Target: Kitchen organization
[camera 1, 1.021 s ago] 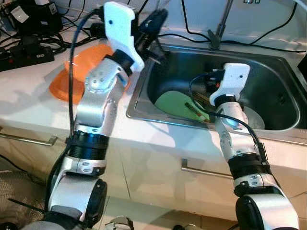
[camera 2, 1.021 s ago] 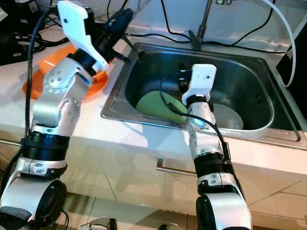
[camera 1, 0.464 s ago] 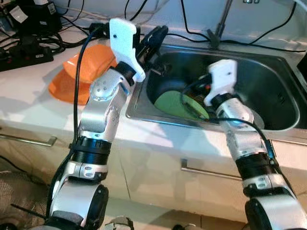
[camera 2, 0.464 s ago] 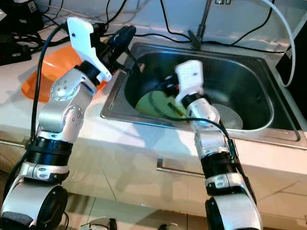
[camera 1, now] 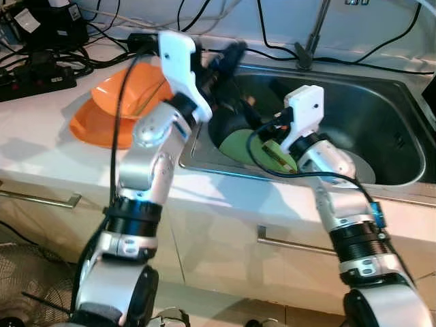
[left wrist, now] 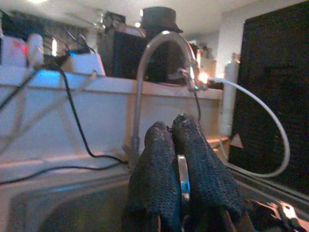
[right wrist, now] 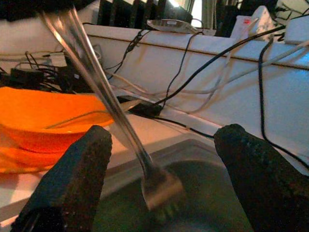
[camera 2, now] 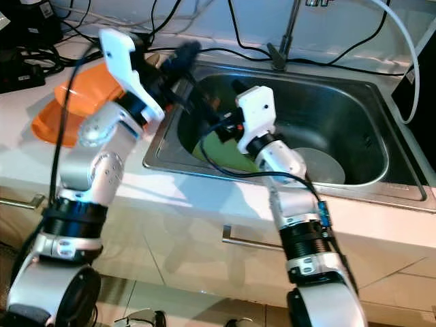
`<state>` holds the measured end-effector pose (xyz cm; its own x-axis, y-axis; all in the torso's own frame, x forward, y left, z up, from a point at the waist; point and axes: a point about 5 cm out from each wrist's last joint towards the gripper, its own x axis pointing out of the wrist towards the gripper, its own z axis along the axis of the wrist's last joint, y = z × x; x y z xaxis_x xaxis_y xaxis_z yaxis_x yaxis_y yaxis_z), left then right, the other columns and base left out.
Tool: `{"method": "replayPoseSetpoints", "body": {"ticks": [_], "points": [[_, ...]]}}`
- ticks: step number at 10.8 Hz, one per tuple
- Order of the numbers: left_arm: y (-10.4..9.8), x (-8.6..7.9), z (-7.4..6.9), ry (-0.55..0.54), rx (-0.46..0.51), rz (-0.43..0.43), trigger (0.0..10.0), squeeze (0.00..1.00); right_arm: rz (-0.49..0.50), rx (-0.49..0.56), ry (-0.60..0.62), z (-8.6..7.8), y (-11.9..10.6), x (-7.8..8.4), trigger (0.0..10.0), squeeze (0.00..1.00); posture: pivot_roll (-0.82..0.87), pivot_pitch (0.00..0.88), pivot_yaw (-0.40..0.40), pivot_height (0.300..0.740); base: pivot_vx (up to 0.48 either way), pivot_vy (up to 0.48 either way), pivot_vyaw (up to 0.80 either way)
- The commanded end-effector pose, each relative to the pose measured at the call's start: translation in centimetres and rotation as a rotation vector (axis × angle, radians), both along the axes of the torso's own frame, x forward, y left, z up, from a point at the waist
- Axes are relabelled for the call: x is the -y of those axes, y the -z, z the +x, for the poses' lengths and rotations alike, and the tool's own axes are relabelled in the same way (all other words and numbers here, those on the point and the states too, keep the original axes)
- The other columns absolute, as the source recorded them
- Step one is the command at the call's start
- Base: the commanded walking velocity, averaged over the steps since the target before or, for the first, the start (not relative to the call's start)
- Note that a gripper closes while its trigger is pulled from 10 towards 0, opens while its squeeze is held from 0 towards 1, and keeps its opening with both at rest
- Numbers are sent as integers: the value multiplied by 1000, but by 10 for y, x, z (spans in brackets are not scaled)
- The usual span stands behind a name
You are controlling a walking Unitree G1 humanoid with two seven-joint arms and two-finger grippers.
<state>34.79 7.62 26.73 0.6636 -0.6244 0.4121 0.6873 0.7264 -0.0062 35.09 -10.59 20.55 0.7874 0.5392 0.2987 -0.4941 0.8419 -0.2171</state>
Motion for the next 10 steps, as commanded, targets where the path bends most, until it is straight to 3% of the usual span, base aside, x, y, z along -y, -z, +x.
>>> {"method": "replayPoseSetpoints", "body": {"ticks": [1,6,7,10], "points": [[-3,11,-7,59,18,14,10000,0,6,22,-30,-3,-7,-6,10000,0,27,57,-8,740,0,0,0],[4,23,-15,120,5,45,10000,0,2,9,-3,-5,-2,-6,10000,0,30,34,-2,740,0,0,0],[4,23,-15,123,6,51,10000,0,10,18,39,-2,-4,-2,0,0,32,37,-2,740,0,0,0],[4,22,-15,122,-3,56,10000,0,5,3,44,-3,2,-3,0,0,37,44,3,740,0,0,0]]}}
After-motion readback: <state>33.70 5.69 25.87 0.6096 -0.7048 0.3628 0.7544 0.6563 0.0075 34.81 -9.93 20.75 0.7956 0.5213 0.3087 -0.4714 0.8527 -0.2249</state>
